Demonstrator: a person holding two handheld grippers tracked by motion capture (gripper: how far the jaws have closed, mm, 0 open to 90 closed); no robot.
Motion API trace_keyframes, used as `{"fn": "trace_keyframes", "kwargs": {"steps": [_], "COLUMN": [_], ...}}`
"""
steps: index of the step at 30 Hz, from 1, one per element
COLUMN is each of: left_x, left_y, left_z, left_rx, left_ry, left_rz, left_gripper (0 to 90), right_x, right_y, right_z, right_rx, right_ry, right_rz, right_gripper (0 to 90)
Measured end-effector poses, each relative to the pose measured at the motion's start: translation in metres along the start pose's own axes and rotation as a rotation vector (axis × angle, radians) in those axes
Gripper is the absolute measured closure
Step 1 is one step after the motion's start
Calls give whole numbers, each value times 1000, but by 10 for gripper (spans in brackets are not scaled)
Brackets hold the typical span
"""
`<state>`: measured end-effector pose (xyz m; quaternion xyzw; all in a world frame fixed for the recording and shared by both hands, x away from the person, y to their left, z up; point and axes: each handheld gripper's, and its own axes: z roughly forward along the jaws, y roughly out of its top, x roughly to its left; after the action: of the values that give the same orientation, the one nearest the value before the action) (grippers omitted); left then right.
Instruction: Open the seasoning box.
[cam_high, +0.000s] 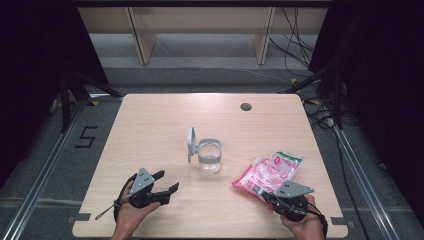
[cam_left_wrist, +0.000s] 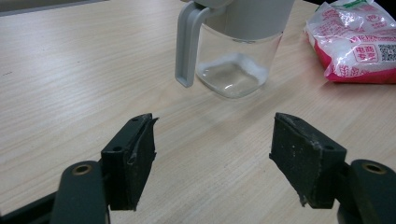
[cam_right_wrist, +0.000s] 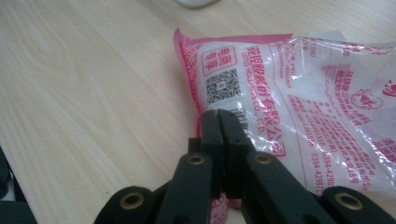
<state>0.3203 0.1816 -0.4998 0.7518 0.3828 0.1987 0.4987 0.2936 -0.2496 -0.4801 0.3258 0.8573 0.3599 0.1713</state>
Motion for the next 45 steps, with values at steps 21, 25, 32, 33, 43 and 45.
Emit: {"fn": "trace_keyframes", "kwargs": {"steps": [21, 25, 32, 33, 43, 45], "left_x": [5, 6, 7, 8, 10, 11], "left_y": [-2, -1, -1, -1, 2, 2], "left_z": [1, 1, 1, 2, -1, -2], "left_rx": [-9, -8, -6, -8, -18, -15], "left_ry": [-11, -13, -2, -5, 1, 5], "left_rz": [-4, -9, -35, -35, -39, -36], "left_gripper": [298, 298, 300, 300, 300, 300], "right_x": [-54, -60, -76, -76, -91, -93], "right_y": [-23, -28, -29, -28, -23, -21], "right_z": [-34, -31, -21, -21, -2, 1], "right_rx": [-189, -159, -152, -144, -142, -147], "right_ry": [-186, -205, -228, -207, -180, -157], "right_rz": [364, 448, 462, 475, 475, 478], "right_gripper": [523, 406, 283, 277, 188, 190]}}
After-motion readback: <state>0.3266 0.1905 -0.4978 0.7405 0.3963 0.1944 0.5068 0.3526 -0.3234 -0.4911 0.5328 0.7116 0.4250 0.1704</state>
